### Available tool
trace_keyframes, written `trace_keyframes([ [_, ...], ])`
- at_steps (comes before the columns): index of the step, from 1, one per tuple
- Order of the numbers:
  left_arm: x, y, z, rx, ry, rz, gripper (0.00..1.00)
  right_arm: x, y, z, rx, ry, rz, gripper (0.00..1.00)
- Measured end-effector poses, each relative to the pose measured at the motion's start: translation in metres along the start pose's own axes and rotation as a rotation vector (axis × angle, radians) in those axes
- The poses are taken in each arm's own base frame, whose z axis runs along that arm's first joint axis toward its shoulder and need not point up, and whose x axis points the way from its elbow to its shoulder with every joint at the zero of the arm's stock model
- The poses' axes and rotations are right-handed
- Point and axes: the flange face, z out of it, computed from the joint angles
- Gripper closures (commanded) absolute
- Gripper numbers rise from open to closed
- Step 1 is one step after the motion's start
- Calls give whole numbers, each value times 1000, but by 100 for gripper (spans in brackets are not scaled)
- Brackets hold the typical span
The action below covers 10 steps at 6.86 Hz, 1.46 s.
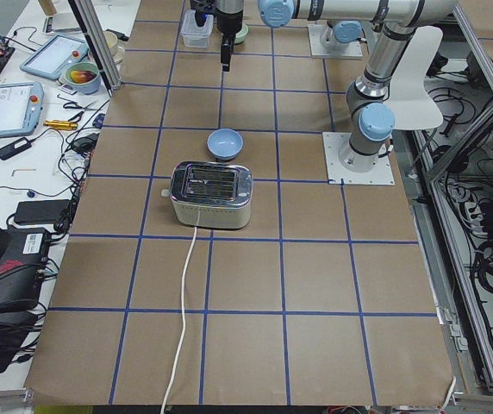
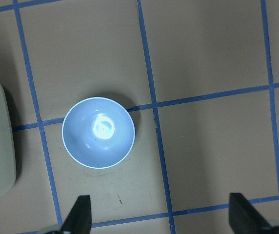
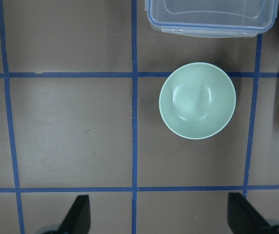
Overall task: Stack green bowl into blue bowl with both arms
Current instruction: 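Lower the left gripper onto the rim of the light blue bowl, then grasp the blue bowl rim with left gripper while right gripper descends to green bowl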
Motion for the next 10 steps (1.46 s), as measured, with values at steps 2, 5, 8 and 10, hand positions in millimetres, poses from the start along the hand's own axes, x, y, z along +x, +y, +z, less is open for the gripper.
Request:
trace_keyframes([
  [2, -1, -2, 2, -11, 4, -3, 0, 1, 0, 1, -3, 1, 1, 0],
  [5, -3, -1, 34, -62, 8, -8, 0, 0, -1, 5, -12, 0, 0, 0],
  [8, -6, 3, 166, -86, 11, -27, 0, 28, -18, 26, -39, -3, 35, 0],
  [10, -5, 18, 247, -77, -3, -25, 0, 95, -45, 54, -52, -26, 24, 0],
])
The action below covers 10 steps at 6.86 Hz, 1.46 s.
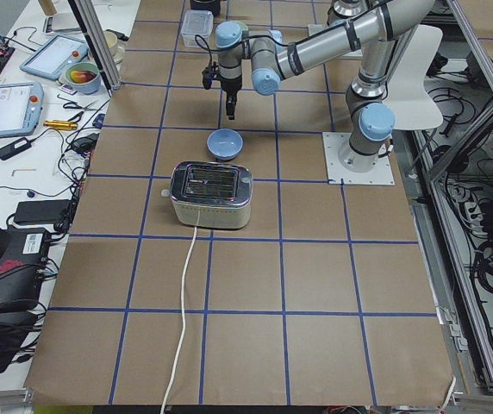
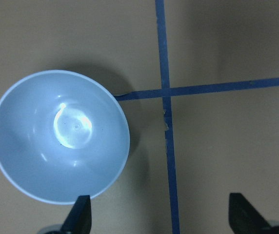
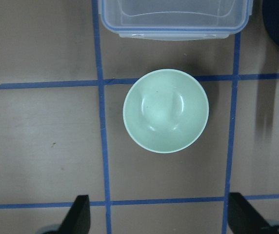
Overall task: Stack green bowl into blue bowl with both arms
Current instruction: 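Grasp the blue bowl rim with left gripper while right gripper descends to green bowl, then lift the blue bowl toward center while right gripper grasps green bowl rim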
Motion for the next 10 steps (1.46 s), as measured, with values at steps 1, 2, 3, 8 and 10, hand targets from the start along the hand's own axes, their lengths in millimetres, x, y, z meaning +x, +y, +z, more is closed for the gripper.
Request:
trace_keyframes([
  [1, -3, 1, 27, -22, -27, -1, 4, 28, -14, 22, -6, -9, -6, 0],
  [2, -5, -2, 46, -38, -51, -1, 59, 43, -23, 46, -5, -12, -23, 0],
  [3, -7, -8, 58, -21, -66, -1, 94, 54, -27, 77, 5, -9, -56, 0],
  [8, 16, -24, 43, 56, -87, -20, 100, 81, -4, 194, 40, -41, -124, 3],
  [10, 105, -40, 7, 101, -68, -21, 100, 82, -8, 213, 13, -71, -127, 38],
])
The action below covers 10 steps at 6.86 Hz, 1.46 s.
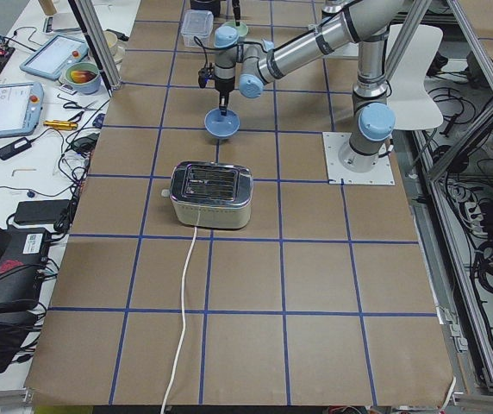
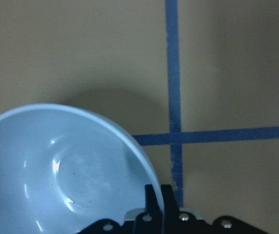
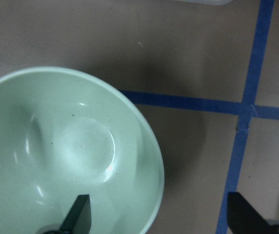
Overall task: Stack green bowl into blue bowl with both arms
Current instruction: 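Lift the blue bowl toward center while right gripper grasps green bowl rim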
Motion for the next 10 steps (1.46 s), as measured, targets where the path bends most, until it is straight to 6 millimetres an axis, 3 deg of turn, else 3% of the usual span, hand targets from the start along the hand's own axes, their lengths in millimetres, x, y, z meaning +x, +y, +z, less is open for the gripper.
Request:
trace_keyframes([
  [1, 56, 0, -16, 14, 55, -34, 100, 0, -1, 5, -5, -8, 0, 82],
  [2, 107, 5, -19, 7, 118, -64, 100, 0, -2, 8, -7, -17, 0, 100],
  [3, 140, 7, -13, -3, 150, -80, 100, 1, -3, 10, -11, -22, -1, 100],
  [5, 182, 2, -1, -2, 175, -123, 100, 0, -2, 8, -25, -26, 0, 100],
  [6, 195, -2, 0, 11, 185, -131, 23, 1, -1, 4, -32, -28, 1, 100],
  [7, 202, -4, 2, 18, 187, -130, 0, 2, -3, -8, -39, -29, 3, 100],
  [9, 197, -10, -16, 57, 186, -113, 0, 11, -18, -50, -59, -41, 8, 100],
  [10, 177, -20, -34, 81, 182, -82, 0, 13, -27, -74, -61, -47, 6, 100],
])
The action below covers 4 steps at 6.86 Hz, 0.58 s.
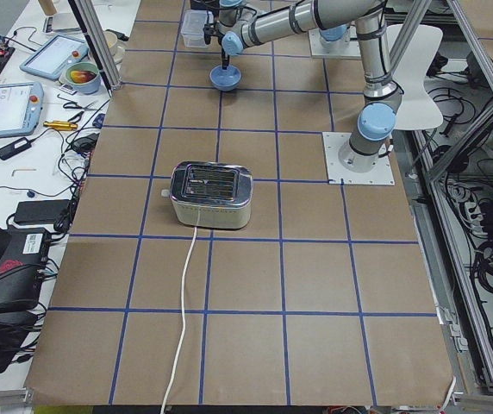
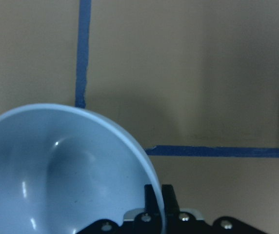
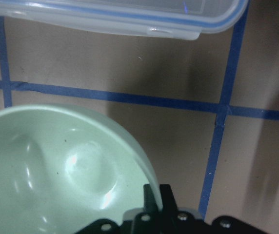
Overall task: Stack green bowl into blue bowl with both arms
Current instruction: 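Set blue bowl down at center and release while right gripper lifts green bowl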
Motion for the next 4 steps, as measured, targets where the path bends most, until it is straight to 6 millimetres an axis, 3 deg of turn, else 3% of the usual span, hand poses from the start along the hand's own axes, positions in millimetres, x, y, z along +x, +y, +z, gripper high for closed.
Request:
trace_keyframes([
  [1, -33, -19, -24, 1, -13, 48, 0, -7, -6, -21, 10, -25, -1, 100],
  [2, -78, -39, -53, -7, -31, 108, 0, -26, -13, -42, 25, -61, 13, 100],
  [3, -128, -54, -89, -7, -44, 165, 0, -60, -22, -60, 30, -75, 39, 100],
  [4, -173, -61, -124, -6, -54, 196, 0, -108, -31, -67, 32, -79, 52, 100],
])
